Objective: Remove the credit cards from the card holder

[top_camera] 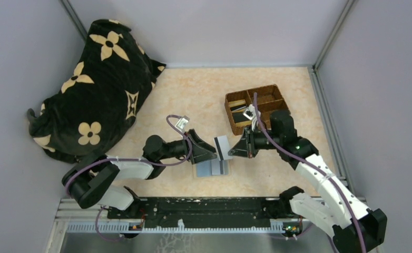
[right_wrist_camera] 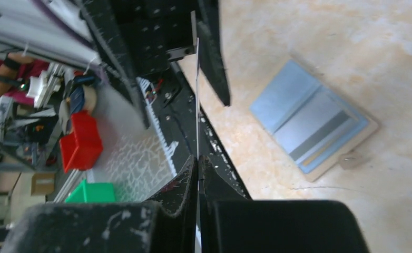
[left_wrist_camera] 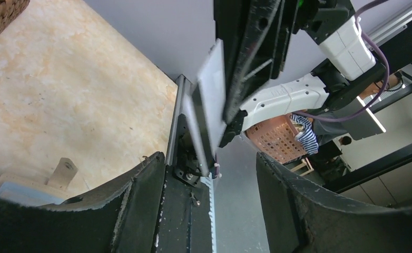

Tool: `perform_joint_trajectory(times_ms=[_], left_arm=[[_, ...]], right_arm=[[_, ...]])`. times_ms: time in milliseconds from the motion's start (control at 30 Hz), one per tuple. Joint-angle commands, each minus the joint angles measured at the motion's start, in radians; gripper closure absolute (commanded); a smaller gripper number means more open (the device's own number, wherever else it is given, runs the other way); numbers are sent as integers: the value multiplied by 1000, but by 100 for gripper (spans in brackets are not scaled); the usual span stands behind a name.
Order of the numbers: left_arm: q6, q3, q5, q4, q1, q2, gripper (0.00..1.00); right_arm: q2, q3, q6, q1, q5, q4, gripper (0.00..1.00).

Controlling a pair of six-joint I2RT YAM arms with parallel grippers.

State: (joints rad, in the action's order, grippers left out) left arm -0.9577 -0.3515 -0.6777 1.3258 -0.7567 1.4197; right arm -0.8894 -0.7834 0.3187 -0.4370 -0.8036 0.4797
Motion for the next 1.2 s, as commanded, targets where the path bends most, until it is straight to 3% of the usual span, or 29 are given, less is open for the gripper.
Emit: perform_joint_trajectory(times_ms=[0,200,567,633,733,900,1000,1167], left_arm=[[36,-21,3,-7,0,6,30],[30,-10,10,6,0,0,32],[-5,-32,1,28,0,16,60],[-17,-35,-4,47,0,25,71],[-42,-31,-7,90,-1,40,99],[-95,9,24,226,-1,73,100],[-119,44,67,305,-1,86,100],[-148,86,144,420,-6,115,100]], right_arm=[[60,54,127,-34,-126,-231,100],[69,52,111,-39,-121,-206,100],[16,70,101,-76,-105,-241,100],[15,79,103,-80,-103,-247,100],[17,89,109,-80,-89,-255,100],[36,117,156,-80,-35,-328,100],[82,156,210,-80,-7,-426,85],[105,188,240,-80,10,-489,76]])
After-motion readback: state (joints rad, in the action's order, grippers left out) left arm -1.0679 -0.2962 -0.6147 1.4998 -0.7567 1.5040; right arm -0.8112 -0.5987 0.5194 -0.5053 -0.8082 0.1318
